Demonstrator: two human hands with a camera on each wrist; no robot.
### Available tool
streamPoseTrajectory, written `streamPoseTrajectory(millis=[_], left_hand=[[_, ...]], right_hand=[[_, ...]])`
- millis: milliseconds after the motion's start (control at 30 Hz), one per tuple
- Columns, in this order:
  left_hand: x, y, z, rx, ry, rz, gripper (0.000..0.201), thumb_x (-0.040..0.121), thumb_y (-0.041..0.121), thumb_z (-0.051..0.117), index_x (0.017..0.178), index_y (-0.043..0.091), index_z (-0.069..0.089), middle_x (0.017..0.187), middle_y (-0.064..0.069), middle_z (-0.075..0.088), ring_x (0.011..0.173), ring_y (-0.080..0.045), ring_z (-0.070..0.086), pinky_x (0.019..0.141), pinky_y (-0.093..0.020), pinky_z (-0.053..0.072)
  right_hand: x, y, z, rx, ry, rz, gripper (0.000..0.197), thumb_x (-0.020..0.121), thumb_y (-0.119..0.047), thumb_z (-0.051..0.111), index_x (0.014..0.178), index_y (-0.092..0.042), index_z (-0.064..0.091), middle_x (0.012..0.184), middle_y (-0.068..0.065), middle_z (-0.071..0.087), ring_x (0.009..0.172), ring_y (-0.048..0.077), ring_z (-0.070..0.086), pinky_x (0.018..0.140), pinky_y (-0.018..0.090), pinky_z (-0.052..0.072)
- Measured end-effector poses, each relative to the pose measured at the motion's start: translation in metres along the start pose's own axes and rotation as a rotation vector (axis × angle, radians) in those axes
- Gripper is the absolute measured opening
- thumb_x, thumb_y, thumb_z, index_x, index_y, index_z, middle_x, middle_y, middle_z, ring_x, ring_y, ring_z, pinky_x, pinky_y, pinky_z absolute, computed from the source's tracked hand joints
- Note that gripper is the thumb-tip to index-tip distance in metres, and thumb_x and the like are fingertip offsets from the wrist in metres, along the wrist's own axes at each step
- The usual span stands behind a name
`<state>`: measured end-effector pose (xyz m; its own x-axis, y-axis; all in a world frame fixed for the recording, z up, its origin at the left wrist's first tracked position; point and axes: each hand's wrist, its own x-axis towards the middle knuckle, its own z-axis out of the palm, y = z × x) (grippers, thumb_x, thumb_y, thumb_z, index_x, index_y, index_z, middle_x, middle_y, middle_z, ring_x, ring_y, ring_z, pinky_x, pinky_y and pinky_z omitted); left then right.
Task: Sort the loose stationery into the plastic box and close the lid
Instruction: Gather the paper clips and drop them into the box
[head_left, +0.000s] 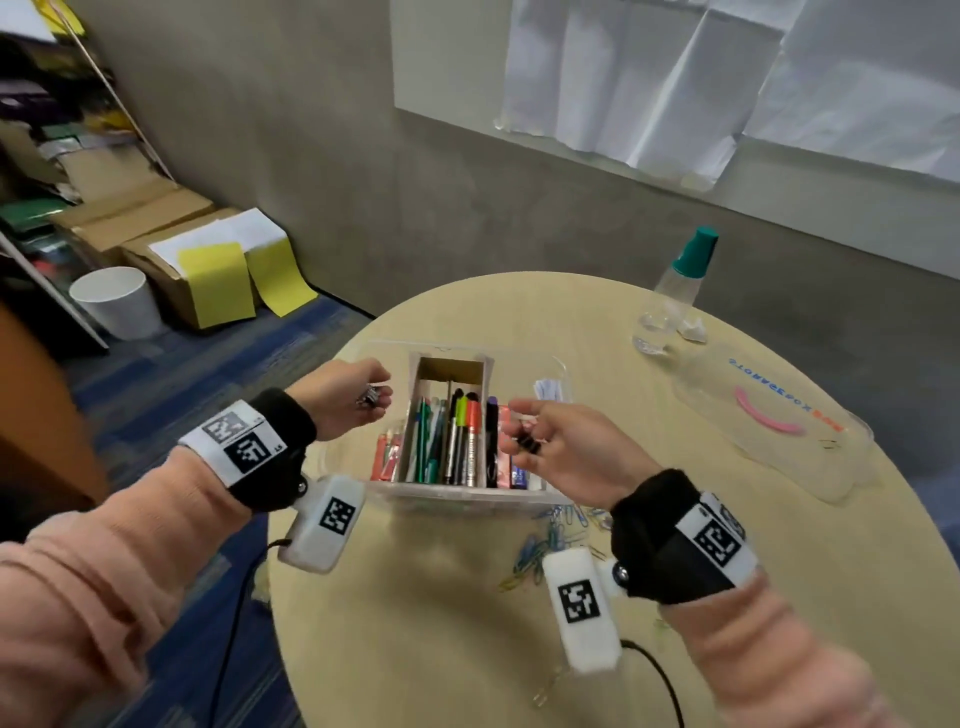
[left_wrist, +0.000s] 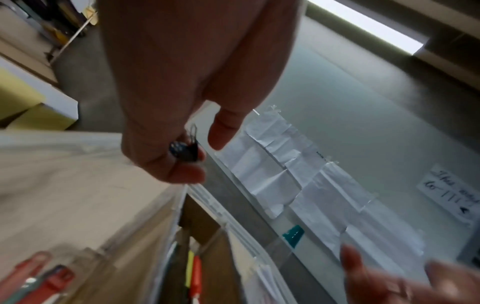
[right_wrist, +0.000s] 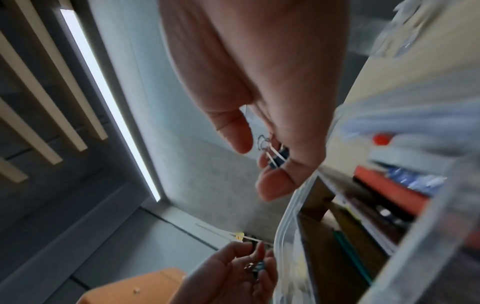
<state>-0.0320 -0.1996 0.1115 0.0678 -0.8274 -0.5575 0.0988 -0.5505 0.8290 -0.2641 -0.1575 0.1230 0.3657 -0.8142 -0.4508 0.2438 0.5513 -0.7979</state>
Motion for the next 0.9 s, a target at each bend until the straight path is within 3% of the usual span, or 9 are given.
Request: streamPoseTrajectory(millis=[133,233,333,433,567,633,700,800,900], left_hand=[[0.005,-0.008,-0.013,0.198,-0.041,-0.008,0.014,0.095,-0.001,0.042,0.102,-0.001,0.054,0.087,-0.013,0.052,0.073,-0.017,0.052,0.062,-0.021,0.05],[0.01,-0.017,-0.009,0.611,-0.064,0.093,0.021,0.09,-0.006,0.045,0.106,-0.007,0.059,0.09,-0.015,0.057,0.076,-0.021,0.057,0.068,-0.025,0.051],[0.01,-0.026,-0.007,1.109,-0.122,0.147,0.027,0.089,0.001,0.045,0.111,-0.001,0.061,0.106,-0.017,0.062,0.103,-0.03,0.059,0.086,-0.031,0.047],[0.01,-0.031,-0.007,1.375,-0.184,0.135,0.03,0.087,0.008,0.051,0.115,0.002,0.057,0.118,-0.015,0.061,0.099,-0.027,0.058,0.083,-0.03,0.045],[0.009,-0.028,-0.012,1.426,-0.192,0.122,0.031,0.087,0.012,0.056,0.117,0.006,0.057,0.115,-0.012,0.064,0.086,-0.02,0.056,0.08,-0.025,0.046],[0.007,-0.019,-0.017,1.438,-0.145,0.171,0.029,0.085,0.005,0.057,0.113,0.004,0.062,0.111,-0.011,0.067,0.087,-0.019,0.059,0.08,-0.025,0.045],[0.003,-0.007,-0.024,1.439,-0.06,0.216,0.029,0.083,0.002,0.06,0.111,0.007,0.066,0.107,-0.008,0.069,0.096,-0.02,0.064,0.082,-0.025,0.047],[-0.001,0.013,-0.036,1.29,0.077,0.258,0.025,0.083,0.0,0.061,0.106,0.007,0.069,0.101,-0.007,0.07,0.095,-0.019,0.065,0.083,-0.027,0.051],[-0.002,0.02,-0.039,1.105,0.166,0.324,0.023,0.083,-0.003,0.059,0.101,0.007,0.069,0.096,-0.011,0.07,0.09,-0.021,0.066,0.084,-0.031,0.054]], right_hand=[[0.039,-0.012,0.05,-0.168,-0.06,0.014,0.026,0.09,0.008,0.032,0.099,-0.004,0.052,0.085,0.012,0.047,0.074,0.021,0.052,0.066,0.028,0.047],[0.072,-0.013,0.081,-0.379,-0.073,0.024,0.027,0.089,0.011,0.032,0.092,-0.004,0.054,0.085,0.012,0.047,0.074,0.023,0.053,0.065,0.027,0.048],[0.104,-0.001,0.1,-0.661,-0.056,0.039,0.027,0.089,0.011,0.041,0.111,0.005,0.056,0.081,0.007,0.05,0.073,0.017,0.053,0.081,0.032,0.051],[0.123,0.013,0.111,-0.856,-0.013,0.096,0.034,0.089,0.002,0.048,0.122,0.011,0.051,0.076,0.006,0.05,0.08,0.024,0.055,0.084,0.037,0.049],[0.133,0.022,0.111,-0.959,-0.006,0.129,0.01,0.089,-0.001,0.05,0.09,0.001,0.059,0.074,0.008,0.051,0.071,0.022,0.056,0.072,0.033,0.053],[0.135,0.024,0.111,-1.016,0.0,0.126,0.02,0.088,0.0,0.049,0.07,-0.008,0.049,0.072,0.006,0.049,0.063,0.016,0.052,0.061,0.028,0.05],[0.136,0.028,0.115,-1.088,-0.007,0.11,0.017,0.088,0.0,0.051,0.072,-0.007,0.051,0.071,0.005,0.049,0.061,0.015,0.051,0.061,0.028,0.049],[0.134,0.037,0.122,-1.27,-0.049,0.073,0.017,0.09,-0.005,0.052,0.104,0.001,0.059,0.068,0.002,0.045,0.058,0.013,0.046,0.059,0.025,0.046],[0.125,0.045,0.137,-1.66,-0.137,0.127,0.012,0.094,-0.009,0.047,0.095,-0.003,0.057,0.065,0.003,0.038,0.058,0.016,0.042,0.054,0.024,0.038]])
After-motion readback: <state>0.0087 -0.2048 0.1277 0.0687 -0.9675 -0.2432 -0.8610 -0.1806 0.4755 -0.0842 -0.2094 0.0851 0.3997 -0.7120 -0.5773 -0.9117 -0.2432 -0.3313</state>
